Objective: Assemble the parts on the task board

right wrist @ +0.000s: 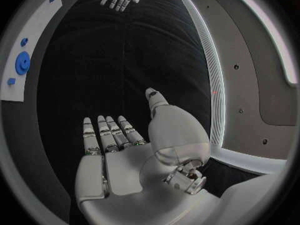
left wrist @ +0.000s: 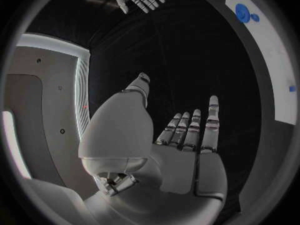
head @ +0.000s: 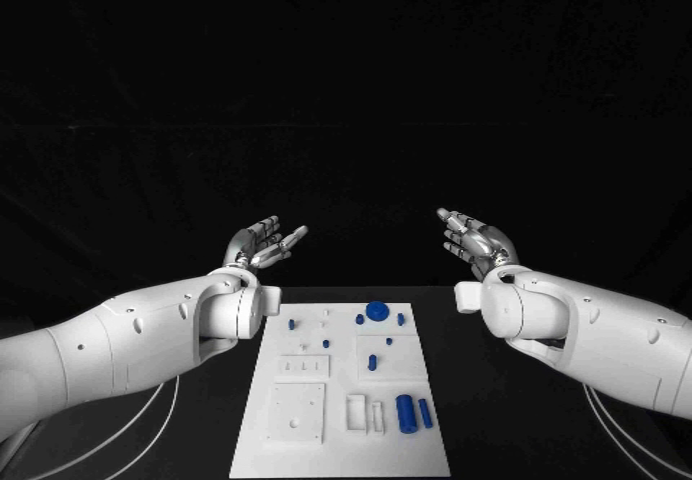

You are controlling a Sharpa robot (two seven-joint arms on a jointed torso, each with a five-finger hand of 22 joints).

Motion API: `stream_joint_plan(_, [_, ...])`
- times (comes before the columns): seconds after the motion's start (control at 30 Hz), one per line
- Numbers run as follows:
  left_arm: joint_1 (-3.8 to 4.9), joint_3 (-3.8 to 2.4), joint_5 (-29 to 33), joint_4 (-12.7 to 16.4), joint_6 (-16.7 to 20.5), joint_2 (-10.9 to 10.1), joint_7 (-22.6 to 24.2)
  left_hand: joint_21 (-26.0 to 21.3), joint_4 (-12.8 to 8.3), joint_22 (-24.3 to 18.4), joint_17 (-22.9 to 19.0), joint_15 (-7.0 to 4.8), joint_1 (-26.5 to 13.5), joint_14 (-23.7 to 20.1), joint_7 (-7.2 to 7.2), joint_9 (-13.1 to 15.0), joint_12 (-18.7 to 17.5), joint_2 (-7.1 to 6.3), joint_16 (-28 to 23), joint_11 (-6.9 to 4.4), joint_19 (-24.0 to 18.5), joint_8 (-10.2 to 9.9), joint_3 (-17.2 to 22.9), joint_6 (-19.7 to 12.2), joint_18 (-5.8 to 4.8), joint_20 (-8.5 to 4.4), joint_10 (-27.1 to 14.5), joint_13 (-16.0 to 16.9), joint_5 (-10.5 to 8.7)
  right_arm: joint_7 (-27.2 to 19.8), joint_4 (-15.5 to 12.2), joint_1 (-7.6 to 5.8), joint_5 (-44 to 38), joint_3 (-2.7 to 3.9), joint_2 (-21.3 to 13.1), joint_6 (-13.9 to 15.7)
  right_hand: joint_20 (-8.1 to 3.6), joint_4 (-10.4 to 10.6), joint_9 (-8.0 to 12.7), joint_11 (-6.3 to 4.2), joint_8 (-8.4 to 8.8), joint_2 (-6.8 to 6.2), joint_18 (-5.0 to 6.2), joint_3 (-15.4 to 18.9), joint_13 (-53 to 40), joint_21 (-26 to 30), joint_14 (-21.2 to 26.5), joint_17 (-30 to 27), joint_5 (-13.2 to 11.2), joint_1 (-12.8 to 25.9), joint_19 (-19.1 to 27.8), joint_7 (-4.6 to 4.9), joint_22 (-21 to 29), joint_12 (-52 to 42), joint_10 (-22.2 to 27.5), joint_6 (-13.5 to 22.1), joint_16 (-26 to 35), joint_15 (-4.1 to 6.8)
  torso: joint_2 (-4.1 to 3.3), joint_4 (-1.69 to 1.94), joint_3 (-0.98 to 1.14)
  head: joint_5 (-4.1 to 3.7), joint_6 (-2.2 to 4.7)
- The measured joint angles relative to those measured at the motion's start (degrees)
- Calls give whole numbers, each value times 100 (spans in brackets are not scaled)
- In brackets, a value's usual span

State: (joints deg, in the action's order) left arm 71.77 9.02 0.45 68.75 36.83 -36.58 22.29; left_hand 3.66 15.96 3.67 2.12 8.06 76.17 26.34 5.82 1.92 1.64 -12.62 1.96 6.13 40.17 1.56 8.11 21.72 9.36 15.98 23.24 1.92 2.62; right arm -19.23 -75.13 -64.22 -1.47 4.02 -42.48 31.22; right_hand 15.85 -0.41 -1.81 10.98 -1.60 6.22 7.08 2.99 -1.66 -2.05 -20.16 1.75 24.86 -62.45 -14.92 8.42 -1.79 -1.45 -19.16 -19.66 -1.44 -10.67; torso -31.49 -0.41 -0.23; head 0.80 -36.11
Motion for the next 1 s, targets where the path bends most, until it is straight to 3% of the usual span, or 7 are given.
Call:
stream_joint_plan(0.13, [288, 193, 5, -532, -349, 193, -282, 30, 57, 17, 11, 31, 268, 133, 37, 9, 24, -33, 3, 25, 173, 26, 28, 102, 91, 50, 128, 8, 22, 478, 478, -134, -118, 120, 61, -682, 58, -164, -8, 37, 0, 2, 0, -20, -9, -27, -184, 14, 44, -262, -59, 15, -14, 0, -150, -128, -23, -26, 1, -2, 0, 0, -1])
stream_joint_plan(0.23, [405, 274, 9, -759, -551, 279, -446, 31, 57, 18, 11, 23, 269, 184, 50, 9, 23, -33, 3, 40, 178, 27, 27, 116, 91, 50, 187, 8, 22, 782, 709, -195, -200, 178, 98, -1117, 53, -357, -20, 50, -34, -18, 0, -46, -22, -72, -455, 30, 44, -474, -224, 22, -26, -27, -390, -330, -42, -51, 0, -2, 0, 0, -1])
stream_joint_plan(0.43, [469, 316, 14, -892, -779, 324, -630, 79, 2, 41, 35, 42, 309, 496, 139, 29, 41, 144, 43, 125, 379, 45, 124, 379, 90, 45, 507, 26, 22, 1180, 930, -252, -319, 229, 132, -1687, -37, -782, -50, 69, -62, -85, 88, -166, -58, -186, -1212, 63, -25, -805, -750, 65, -67, -66, -1109, -945, -69, -96, 0, -2, 0, 0, -1])
stream_joint_plan(0.6, [468, 320, 17, -674, -962, 128, -666, 269, -556, 92, 88, 120, 233, 1665, 288, 75, 91, 576, 130, 272, 718, 109, 139, 1359, 181, -19, 1677, 75, 22, 1211, 1283, -154, -1535, 228, 247, -1770, -251, -1119, -91, 17, -101, -169, 90, -441, -104, -383, -2474, 115, -162, -934, -1716, 129, -123, -111, -2193, -1871, -121, -36, 1, 3, -18, 51, -52])
stream_joint_plan(0.7, [465, 322, 17, -598, -1035, 65, -666, 480, -1075, 132, 129, 175, 135, 2687, 331, 121, 145, 900, 205, 309, 1016, 169, 30, 2268, 163, -291, 2848, 109, 54, 1190, 1363, -105, -2334, 223, 320, -1758, -422, -1325, -122, -55, -133, -214, -6, -652, -129, -511, -3195, 146, -179, -979, -2394, 95, -158, -119, -2856, -2523, -155, 66, 0, 7, -25, 76, -69])
stream_joint_plan(0.8, [468, 322, 3, -490, -1100, 17, -658, 790, -1409, 218, 168, 47, 148, 3479, 316, 165, 146, 1118, 245, 235, 1489, 172, -57, 3233, -141, -669, 3671, 122, 54, 1158, 1390, -74, -3067, 226, 399, -1731, -617, -1433, -152, -150, -150, -296, -6, -943, -140, -656, -3879, 181, -179, -974, -3029, 44, -194, -138, -3388, -3077, -202, 233, -10, 19, -25, 86, -85])
stream_joint_plan(1.0, [488, 318, -77, -197, -1168, -195, -645, 1248, -1632, 395, 235, -308, 267, 4389, 173, 187, 173, 1249, 465, -34, 2013, 172, 50, 3739, -330, -1135, 4527, 136, 54, 1119, 1337, -43, -4426, 228, 475, -1635, -1040, -1539, -186, -372, -167, -506, -5, -1327, -152, -1165, -5335, 401, -206, -965, -4368, -40, -365, -161, -4141, -3825, -524, 679, -80, 60, -18, 63, -78])
